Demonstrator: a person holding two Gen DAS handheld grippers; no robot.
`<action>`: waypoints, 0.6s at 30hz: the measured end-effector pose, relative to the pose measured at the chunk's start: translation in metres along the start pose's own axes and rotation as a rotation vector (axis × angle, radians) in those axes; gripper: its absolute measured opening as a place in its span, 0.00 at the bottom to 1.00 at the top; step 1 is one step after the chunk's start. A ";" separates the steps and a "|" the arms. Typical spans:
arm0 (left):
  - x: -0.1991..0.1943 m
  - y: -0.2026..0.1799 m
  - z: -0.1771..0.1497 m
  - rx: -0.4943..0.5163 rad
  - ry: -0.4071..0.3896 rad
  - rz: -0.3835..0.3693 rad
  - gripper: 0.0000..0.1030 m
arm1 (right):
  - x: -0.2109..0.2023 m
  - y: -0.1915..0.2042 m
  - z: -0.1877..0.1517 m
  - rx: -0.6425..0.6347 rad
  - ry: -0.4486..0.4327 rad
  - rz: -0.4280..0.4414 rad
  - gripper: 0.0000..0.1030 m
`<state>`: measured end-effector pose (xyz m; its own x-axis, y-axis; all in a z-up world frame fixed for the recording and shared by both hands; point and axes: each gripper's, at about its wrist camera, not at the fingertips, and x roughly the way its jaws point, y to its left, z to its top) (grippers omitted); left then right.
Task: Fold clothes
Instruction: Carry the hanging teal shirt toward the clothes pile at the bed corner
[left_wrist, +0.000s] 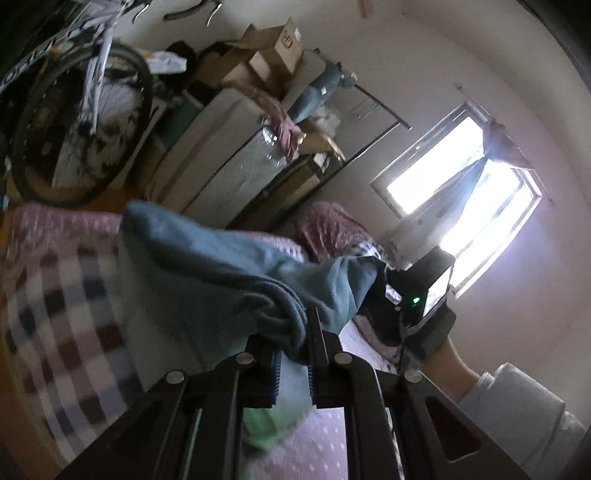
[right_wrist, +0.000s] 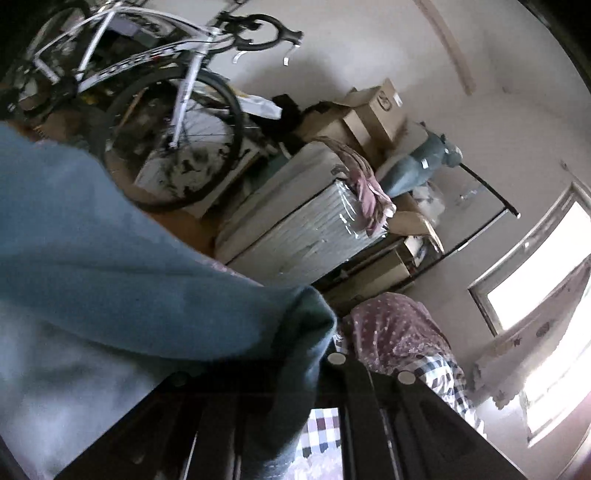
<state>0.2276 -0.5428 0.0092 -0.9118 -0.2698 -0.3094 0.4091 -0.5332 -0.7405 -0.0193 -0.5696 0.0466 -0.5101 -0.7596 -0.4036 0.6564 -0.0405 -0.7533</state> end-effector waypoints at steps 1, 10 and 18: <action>-0.002 0.004 -0.006 -0.022 0.006 -0.002 0.10 | -0.004 0.001 -0.005 -0.011 -0.002 0.011 0.06; -0.026 0.015 -0.010 -0.156 0.010 -0.017 0.10 | -0.058 0.001 -0.047 -0.166 0.006 0.089 0.06; -0.036 0.024 -0.032 -0.178 0.052 0.038 0.09 | -0.069 0.032 -0.094 -0.235 0.060 0.170 0.06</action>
